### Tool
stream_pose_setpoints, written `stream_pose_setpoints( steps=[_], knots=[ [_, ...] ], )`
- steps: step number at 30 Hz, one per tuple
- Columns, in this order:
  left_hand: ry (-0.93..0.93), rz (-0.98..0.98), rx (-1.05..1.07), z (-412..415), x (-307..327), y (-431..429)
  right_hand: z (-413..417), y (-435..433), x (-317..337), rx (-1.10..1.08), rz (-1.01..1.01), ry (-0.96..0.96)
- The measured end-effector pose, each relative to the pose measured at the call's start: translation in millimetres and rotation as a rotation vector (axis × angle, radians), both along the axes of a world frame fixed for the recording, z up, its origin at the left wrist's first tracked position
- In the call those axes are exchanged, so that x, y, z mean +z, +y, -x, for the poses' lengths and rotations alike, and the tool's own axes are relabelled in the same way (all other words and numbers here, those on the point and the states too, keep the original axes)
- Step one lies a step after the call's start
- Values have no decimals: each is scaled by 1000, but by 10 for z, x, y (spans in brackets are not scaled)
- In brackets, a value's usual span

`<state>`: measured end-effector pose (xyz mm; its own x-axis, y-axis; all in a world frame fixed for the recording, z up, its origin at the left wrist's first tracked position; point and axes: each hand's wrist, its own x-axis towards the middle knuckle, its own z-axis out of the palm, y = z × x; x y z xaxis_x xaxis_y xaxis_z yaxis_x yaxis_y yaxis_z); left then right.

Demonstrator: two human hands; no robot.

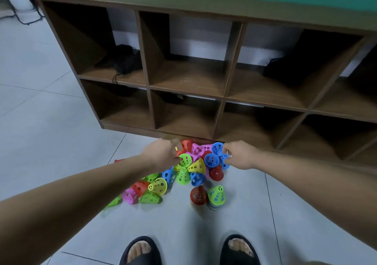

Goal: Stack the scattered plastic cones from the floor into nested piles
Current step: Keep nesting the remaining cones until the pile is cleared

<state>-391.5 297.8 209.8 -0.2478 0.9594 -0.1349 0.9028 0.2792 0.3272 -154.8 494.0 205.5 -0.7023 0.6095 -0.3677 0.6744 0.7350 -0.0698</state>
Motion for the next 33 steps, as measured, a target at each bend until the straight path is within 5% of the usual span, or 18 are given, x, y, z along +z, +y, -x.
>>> stream_pose_setpoints(
  steps=[19,28,33],
  knots=[
    [-126,92,-133,-115,-1878,978,23,1040,-2015,-250,128,227],
    [45,-54,-181,-211,-2268,961,-130,834,-2316,-257,44,267],
    [-166,-89,-74,-219,-2167,993,-283,769,-2228,-305,24,329]
  ],
)
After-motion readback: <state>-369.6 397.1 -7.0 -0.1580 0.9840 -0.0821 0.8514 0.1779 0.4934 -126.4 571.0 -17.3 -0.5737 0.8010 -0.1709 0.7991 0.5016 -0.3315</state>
